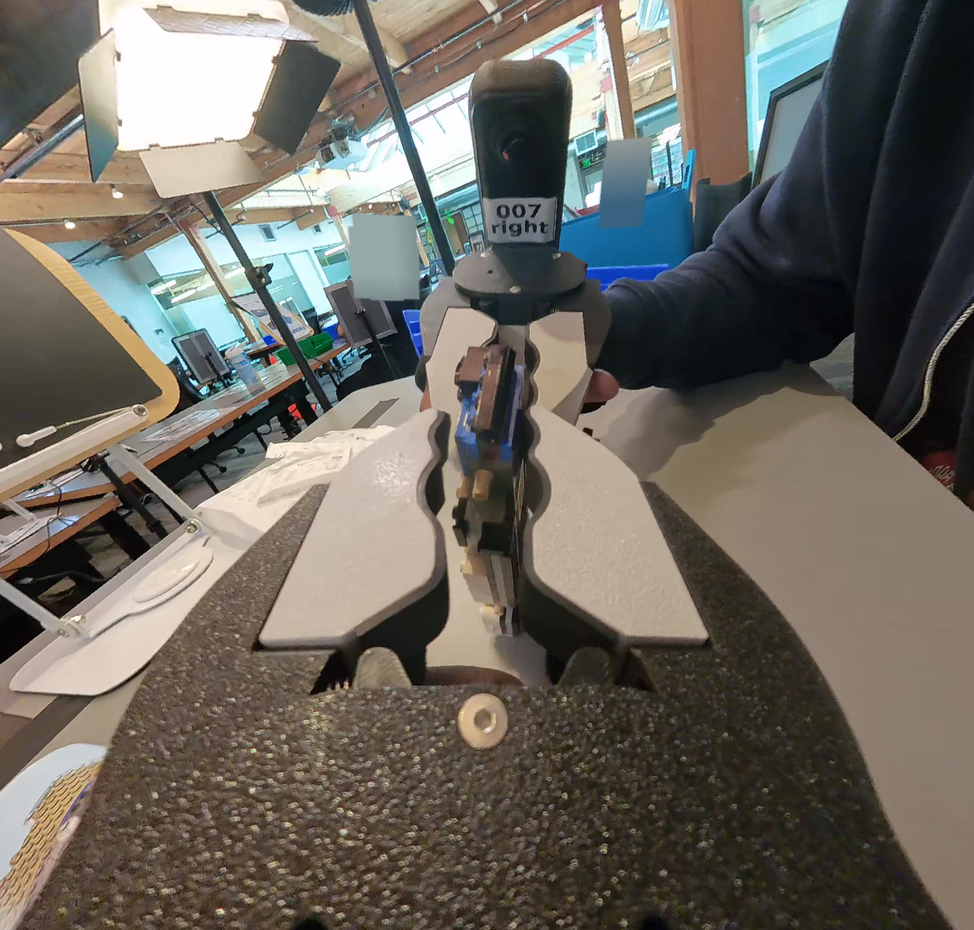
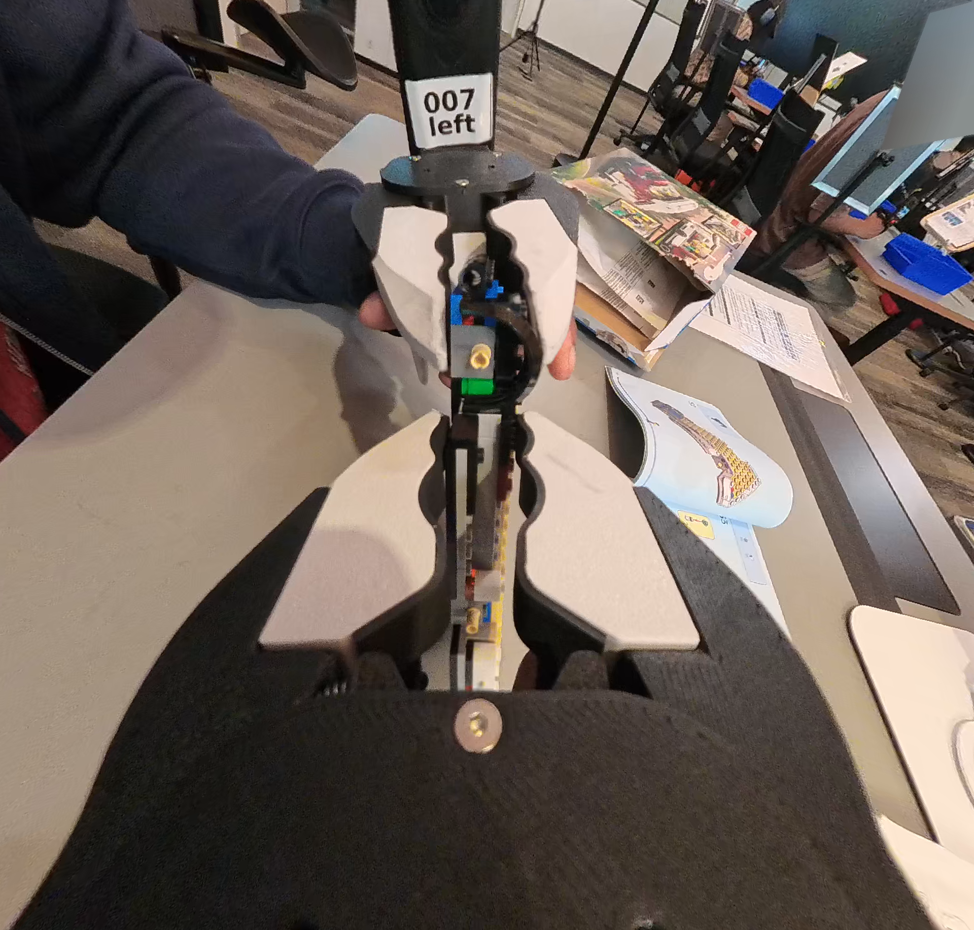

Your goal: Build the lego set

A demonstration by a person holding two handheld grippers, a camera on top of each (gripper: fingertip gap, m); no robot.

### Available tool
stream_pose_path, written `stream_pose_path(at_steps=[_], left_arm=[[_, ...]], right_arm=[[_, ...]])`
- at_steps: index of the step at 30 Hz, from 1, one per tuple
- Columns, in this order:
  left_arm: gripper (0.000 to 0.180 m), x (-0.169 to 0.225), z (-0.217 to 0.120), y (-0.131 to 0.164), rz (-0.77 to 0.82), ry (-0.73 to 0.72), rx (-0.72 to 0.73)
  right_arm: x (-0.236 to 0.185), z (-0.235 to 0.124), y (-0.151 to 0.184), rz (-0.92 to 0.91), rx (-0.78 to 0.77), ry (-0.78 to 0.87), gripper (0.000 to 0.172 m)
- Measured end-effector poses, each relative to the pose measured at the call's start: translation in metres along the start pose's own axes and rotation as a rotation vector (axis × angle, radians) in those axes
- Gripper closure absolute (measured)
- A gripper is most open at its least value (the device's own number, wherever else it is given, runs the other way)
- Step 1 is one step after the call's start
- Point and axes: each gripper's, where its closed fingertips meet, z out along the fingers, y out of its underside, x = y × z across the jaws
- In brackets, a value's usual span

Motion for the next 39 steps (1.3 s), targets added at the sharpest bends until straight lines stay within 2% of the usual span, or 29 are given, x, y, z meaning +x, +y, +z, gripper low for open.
stream_pose_path(at_steps=[5, 16, 19, 25, 27, 34, 39], left_arm=[[0.148, 0.000, 0.002, 0.014, 0.008, 0.003, -0.081], [0.159, 0.012, 0.002, 0.006, 0.058, 0.042, -0.027], [0.159, 0.014, 0.002, 0.006, 0.110, 0.039, -0.029], [0.159, 0.018, 0.001, 0.003, 0.231, 0.019, -0.051], [0.159, 0.018, 0.002, 0.004, 0.274, 0.011, -0.067], [0.159, 0.021, 0.006, 0.006, 0.445, -0.033, -0.140], [0.159, 0.024, 0.007, 0.007, 0.501, -0.027, -0.174]], right_arm=[[-0.002, 0.000, -0.002, 0.004, 0.022, -0.013, 0.149], [-0.009, -0.002, -0.007, -0.014, 0.072, -0.043, 0.149], [-0.010, -0.002, -0.008, -0.035, 0.073, -0.038, 0.148], [-0.011, -0.015, -0.021, -0.094, 0.134, -0.025, 0.129], [-0.012, -0.019, -0.027, -0.129, 0.159, -0.009, 0.127], [-0.022, -0.018, -0.024, -0.296, 0.118, 0.040, 0.128], [-0.023, -0.018, -0.024, -0.349, 0.112, 0.057, 0.140]])
